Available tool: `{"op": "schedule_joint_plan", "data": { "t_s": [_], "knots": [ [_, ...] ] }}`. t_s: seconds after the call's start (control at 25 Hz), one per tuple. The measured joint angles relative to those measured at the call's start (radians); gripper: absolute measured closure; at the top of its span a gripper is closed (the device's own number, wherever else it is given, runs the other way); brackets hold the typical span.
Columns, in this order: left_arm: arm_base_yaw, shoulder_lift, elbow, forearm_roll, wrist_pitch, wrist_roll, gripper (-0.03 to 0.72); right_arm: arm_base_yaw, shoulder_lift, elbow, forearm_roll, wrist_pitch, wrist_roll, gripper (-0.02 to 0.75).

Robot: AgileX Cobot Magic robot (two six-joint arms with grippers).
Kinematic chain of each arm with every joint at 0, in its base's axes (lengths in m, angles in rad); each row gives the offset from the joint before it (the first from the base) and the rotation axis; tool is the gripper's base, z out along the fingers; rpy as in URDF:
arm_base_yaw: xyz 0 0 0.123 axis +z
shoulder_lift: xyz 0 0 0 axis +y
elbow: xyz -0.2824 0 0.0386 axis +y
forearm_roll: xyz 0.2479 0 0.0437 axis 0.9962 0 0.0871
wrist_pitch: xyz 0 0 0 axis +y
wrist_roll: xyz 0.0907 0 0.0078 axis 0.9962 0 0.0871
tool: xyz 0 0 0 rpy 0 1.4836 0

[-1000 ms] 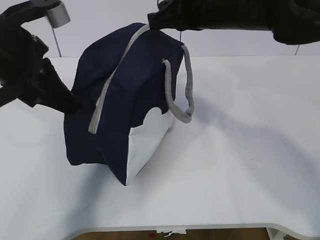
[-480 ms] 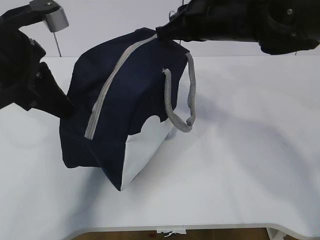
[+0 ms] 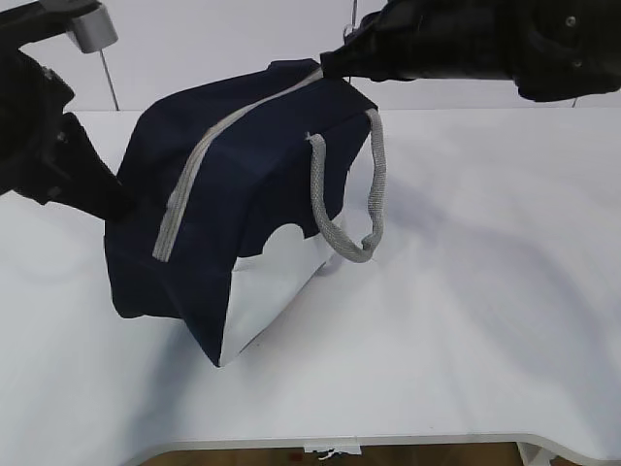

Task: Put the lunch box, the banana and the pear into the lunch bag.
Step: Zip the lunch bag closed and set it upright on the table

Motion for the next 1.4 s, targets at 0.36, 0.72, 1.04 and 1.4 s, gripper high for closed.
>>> {"op": "schedule_joint_plan", "data": {
  "t_s": [0.36, 0.72, 1.04, 1.4],
  "knots": [
    [0.004, -0.001, 0.000, -0.011, 0.024, -0.019, 0.695, -0.012, 0.020, -0.008, 0.000, -0.103, 0.089, 0.748],
    [0.004, -0.008, -0.032, -0.050, 0.054, -0.172, 0.409, -0.012, 0.020, -0.008, -0.010, -0.247, 0.133, 0.748],
    [0.005, -0.010, -0.188, -0.077, 0.059, -0.276, 0.307, -0.012, 0.020, -0.008, -0.012, -0.274, 0.133, 0.748],
    [0.005, 0.112, -0.269, -0.204, -0.006, -0.288, 0.306, -0.012, 0.020, -0.008, -0.014, -0.284, 0.134, 0.748]
  ]
}}
